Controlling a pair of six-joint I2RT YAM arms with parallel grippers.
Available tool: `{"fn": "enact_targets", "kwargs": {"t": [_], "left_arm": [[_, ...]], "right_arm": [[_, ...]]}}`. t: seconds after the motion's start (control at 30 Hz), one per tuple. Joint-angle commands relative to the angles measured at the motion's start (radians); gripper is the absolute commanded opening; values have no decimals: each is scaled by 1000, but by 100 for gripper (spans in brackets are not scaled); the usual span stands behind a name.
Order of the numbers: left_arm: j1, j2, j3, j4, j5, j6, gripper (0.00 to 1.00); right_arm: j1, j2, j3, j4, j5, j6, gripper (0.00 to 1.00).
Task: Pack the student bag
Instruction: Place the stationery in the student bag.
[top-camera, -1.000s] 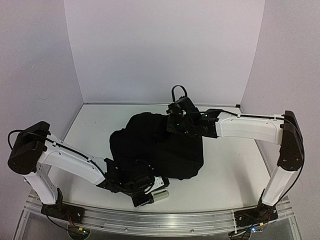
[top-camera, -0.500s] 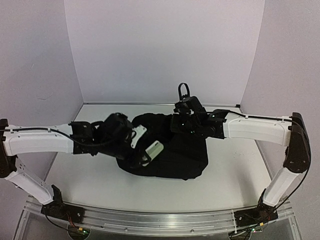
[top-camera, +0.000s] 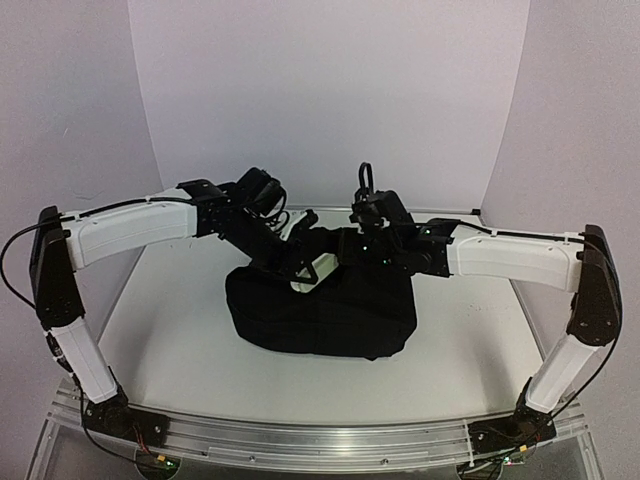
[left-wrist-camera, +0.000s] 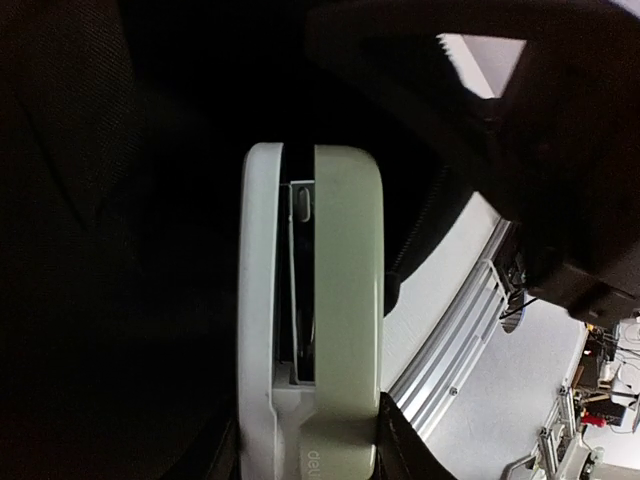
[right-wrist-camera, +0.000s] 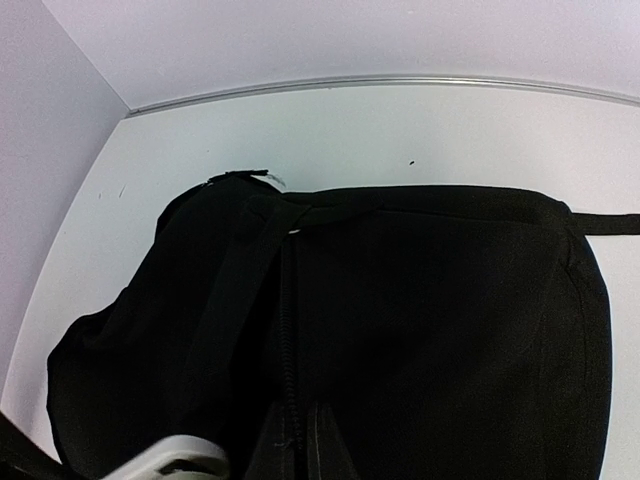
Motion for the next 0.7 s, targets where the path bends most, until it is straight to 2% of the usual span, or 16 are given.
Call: {"fn": "enact_targets", "kwargs": {"t": [0.0,0.2,0.43,0.67], "left_arm": [[20,59,98,-115,71,44,13],[59,111,136,-75,87,23,12],[103,190,185,119,159,-71,13],[104,289,264,273,166,-180,14]], "right_arm": [[-3,-57,42,100,-1,-24,0],[-3,-53,42,117,-59,-49,0],[-2,-46,13,168,-205,-43,0],[-2,-36,-19,227,-248,-2,0]]}}
